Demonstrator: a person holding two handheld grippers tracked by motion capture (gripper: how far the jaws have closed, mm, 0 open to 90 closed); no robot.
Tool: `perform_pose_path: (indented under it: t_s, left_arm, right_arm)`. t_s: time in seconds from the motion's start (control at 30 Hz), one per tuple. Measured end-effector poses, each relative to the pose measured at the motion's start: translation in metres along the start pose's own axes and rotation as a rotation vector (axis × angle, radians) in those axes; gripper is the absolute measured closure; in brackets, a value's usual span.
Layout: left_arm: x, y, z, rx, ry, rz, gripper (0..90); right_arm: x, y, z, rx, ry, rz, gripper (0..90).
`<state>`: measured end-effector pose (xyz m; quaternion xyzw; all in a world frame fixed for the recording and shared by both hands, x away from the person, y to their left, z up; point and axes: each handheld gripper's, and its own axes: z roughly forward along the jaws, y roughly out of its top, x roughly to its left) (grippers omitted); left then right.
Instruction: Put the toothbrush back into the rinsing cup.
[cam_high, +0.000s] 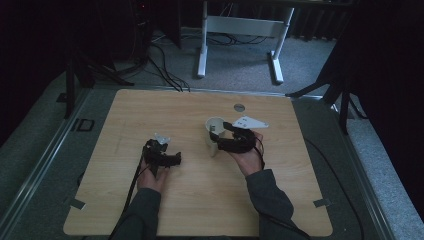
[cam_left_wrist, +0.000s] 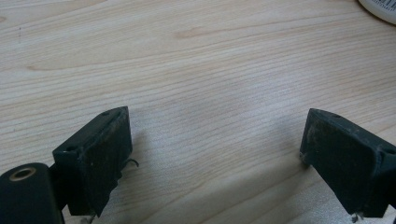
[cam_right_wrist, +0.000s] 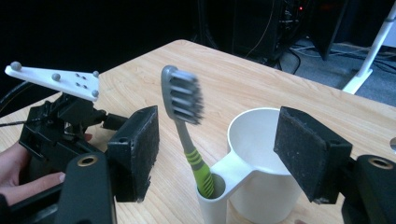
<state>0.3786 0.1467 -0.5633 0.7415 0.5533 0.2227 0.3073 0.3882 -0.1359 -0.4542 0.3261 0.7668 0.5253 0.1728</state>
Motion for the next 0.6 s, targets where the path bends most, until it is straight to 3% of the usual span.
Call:
perform_pose_path:
  t_s: [0.3, 0.6]
  left_arm:
    - [0.000, 0.000, 0.000, 0.002, 0.000, 0.002, 9.3]
    - [0.000, 0.000, 0.000, 0.002, 0.000, 0.002, 9.3]
  right_arm:
    - [-0.002, -0.007, -0.004, 0.053, 0.026, -0.005, 30.6]
    - [-0.011, -0.020, -0.017, 0.110, 0.002, -0.017, 31.2]
